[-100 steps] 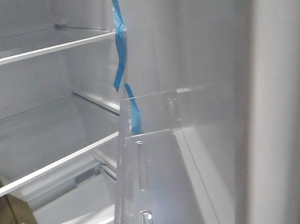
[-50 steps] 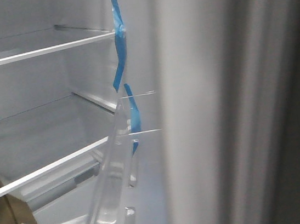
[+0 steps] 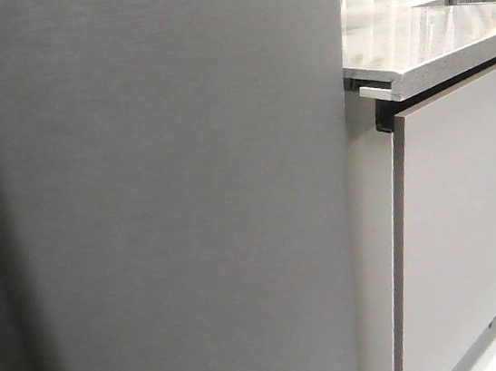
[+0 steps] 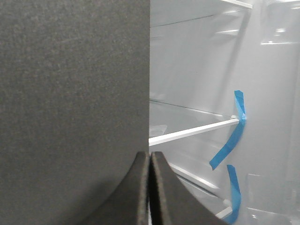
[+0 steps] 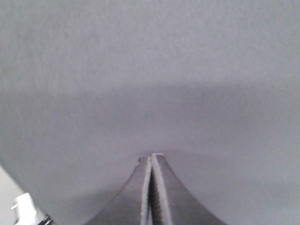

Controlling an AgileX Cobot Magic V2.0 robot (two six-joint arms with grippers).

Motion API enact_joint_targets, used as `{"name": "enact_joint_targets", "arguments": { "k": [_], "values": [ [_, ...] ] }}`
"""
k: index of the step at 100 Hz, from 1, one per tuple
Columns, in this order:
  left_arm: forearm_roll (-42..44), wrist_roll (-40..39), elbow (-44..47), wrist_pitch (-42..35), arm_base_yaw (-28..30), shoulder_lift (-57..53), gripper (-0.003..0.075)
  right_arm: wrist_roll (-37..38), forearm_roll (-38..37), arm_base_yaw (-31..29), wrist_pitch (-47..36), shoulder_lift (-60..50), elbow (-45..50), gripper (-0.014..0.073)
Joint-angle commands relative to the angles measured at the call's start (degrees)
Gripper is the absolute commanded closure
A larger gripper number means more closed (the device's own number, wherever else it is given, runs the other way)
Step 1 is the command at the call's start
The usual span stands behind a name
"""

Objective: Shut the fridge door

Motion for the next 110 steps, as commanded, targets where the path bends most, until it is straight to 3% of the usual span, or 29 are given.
{"name": "enact_joint_targets", "arguments": {
  "k": [1, 110],
  "values": [
    [-0.35, -0.29, 2.01, -4.15, -0.20, -1.17, 0.0740, -2.38, -0.21, -0.11, -7.89, 1.21, -1.01, 0.0638],
    [-0.35, -0.29, 2.01, -4.15, -0.20, -1.17, 0.0740, -3.37, -2.92, -7.90, -27.03, 22.80, -1.21, 0.0638]
  ]
}}
